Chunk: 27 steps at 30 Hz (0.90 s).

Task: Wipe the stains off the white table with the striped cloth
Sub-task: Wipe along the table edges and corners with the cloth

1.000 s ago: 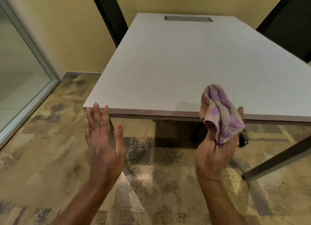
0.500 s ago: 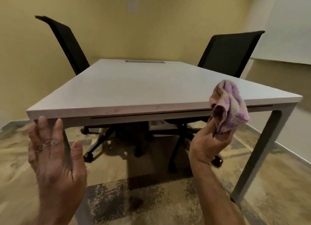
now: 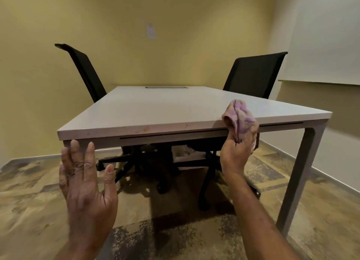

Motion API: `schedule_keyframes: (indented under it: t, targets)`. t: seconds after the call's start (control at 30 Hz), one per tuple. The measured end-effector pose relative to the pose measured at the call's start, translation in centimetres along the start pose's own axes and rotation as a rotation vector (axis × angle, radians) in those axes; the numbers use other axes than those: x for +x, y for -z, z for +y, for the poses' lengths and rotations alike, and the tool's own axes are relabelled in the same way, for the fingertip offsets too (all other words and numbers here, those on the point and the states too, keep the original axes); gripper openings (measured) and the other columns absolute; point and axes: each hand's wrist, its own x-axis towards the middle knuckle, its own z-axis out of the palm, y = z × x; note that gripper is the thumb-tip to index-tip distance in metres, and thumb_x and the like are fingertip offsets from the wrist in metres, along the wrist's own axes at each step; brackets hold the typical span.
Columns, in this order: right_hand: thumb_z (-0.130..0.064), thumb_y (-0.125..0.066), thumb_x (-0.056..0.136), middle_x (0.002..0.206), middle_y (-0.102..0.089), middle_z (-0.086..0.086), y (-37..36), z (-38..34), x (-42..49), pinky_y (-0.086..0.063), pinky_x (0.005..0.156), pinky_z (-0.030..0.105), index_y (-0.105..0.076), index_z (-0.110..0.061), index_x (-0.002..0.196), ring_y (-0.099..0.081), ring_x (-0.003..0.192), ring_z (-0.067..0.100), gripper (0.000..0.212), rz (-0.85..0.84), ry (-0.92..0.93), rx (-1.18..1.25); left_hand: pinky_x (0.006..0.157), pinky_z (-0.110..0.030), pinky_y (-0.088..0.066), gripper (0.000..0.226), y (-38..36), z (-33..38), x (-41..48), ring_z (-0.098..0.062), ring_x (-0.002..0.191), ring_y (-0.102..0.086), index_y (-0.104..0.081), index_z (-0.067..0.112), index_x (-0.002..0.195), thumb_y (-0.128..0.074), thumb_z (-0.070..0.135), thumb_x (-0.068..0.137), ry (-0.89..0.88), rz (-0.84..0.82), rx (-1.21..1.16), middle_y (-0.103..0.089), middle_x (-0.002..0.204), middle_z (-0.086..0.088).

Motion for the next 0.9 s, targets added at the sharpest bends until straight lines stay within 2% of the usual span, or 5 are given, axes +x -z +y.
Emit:
schedule_keyframes:
  t: [0.2,0.33,0.47,0.67,0.9]
  targets:
    - [-0.011,-0.051,0.096,0.173,-0.014,0.007,-1.3,0.3,-0.2,-0.011,0.124,0.067,-0.015,-0.027,0.162,-0.007,0.16,0.031,0.076,-0.033,-0.006,-0.07,0.129,-0.037,0.001,0.067,0.2,0.4,-0.1,-0.022,0.161,0.001,-0.025,0.011,0.162,-0.035,0.041,0.103,-0.02,-0.021,0.017,-0.005,0.174,-0.004]
    - [-0.004,-0.057,0.098,0.173,-0.012,0.009,-2.2,-0.1,-0.7,-0.003,0.125,0.064,-0.013,-0.037,0.156,-0.005,0.16,0.03,0.08,-0.006,0.023,-0.123,0.129,-0.038,0.0,0.067,0.4,0.9,0.0,-0.022,0.161,0.001,-0.027,0.01,0.161,-0.038,0.038,0.101,0.0,-0.024,0.003,-0.007,0.174,-0.005]
    - [-0.001,-0.058,0.097,0.173,-0.01,0.008,-2.7,-0.1,-0.9,-0.002,0.125,0.063,-0.029,-0.027,0.16,-0.002,0.16,0.03,0.074,0.006,0.035,-0.18,0.129,-0.038,-0.001,0.067,0.4,0.8,0.7,-0.021,0.161,0.001,-0.027,0.01,0.161,-0.037,0.039,0.101,0.001,-0.013,0.007,-0.007,0.174,-0.004]
    - [0.008,-0.055,0.088,0.174,-0.004,0.009,-4.0,-0.6,-2.9,0.005,0.125,0.062,-0.027,-0.028,0.161,0.003,0.16,0.03,0.086,-0.015,0.093,-0.227,0.13,-0.04,-0.002,0.067,0.3,0.1,1.6,-0.023,0.161,-0.001,-0.027,0.01,0.161,-0.036,0.04,0.102,0.001,0.008,0.013,-0.007,0.174,-0.003]
    - [0.009,-0.057,0.091,0.173,-0.009,0.012,-5.8,-1.8,-5.3,-0.002,0.124,0.068,-0.028,-0.027,0.161,0.0,0.16,0.034,0.085,0.012,0.139,-0.225,0.13,-0.031,0.004,0.071,0.9,-1.3,3.0,-0.019,0.161,0.002,-0.017,0.017,0.164,-0.041,0.039,0.101,0.047,0.024,-0.018,-0.005,0.174,0.002]
